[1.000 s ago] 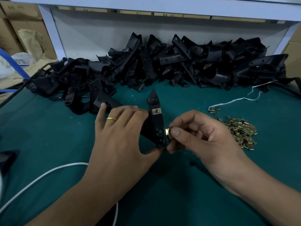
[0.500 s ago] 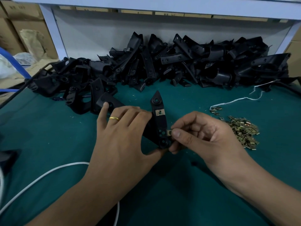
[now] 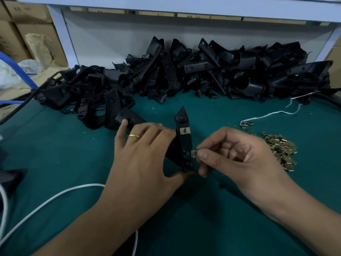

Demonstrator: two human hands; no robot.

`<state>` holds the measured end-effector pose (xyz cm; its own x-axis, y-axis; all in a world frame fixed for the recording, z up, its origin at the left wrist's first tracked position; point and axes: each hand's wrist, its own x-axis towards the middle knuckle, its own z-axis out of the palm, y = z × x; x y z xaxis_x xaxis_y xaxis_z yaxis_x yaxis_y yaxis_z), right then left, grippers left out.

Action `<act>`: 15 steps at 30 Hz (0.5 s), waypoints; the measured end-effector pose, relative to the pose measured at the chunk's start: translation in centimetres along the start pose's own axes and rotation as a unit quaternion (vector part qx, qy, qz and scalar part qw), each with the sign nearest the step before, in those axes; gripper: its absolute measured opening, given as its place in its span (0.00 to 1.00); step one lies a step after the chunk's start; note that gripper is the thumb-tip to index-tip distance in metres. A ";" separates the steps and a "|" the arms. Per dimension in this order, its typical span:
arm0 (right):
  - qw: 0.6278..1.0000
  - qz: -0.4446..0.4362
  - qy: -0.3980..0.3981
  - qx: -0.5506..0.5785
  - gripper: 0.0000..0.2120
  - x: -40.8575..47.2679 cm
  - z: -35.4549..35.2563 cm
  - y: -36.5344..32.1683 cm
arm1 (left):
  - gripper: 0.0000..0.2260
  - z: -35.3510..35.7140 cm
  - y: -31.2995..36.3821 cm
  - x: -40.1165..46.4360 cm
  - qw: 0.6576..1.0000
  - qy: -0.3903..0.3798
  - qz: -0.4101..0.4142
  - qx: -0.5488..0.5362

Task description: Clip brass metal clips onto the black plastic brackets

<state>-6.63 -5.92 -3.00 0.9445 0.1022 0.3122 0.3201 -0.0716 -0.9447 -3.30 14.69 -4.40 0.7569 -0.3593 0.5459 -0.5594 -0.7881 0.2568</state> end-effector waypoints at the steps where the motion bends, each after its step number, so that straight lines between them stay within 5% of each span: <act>1: 1.000 0.002 -0.005 -0.002 0.03 0.0 -0.1 0.0 | 0.29 0.0 0.0 0.0 1.000 -0.009 0.003 -0.004; 7: 0.997 0.022 -0.037 0.056 0.04 -0.1 -0.2 0.3 | 0.30 -0.5 0.1 0.1 0.998 -0.023 0.048 -0.020; 12: 0.986 0.075 -0.090 0.119 0.20 0.0 -1.3 0.6 | 0.32 -0.5 0.4 -0.1 0.986 -0.010 0.128 -0.105; 15: 0.990 0.089 -0.086 0.069 0.16 0.1 -1.7 0.2 | 0.33 -0.2 0.3 0.0 0.988 -0.027 0.125 -0.081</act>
<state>-6.34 -7.57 -3.03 0.9547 0.2685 0.1282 0.1245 0.0309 -0.9917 -3.56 14.55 -4.16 0.6023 -0.5621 0.5667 -0.7747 -0.5828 0.2453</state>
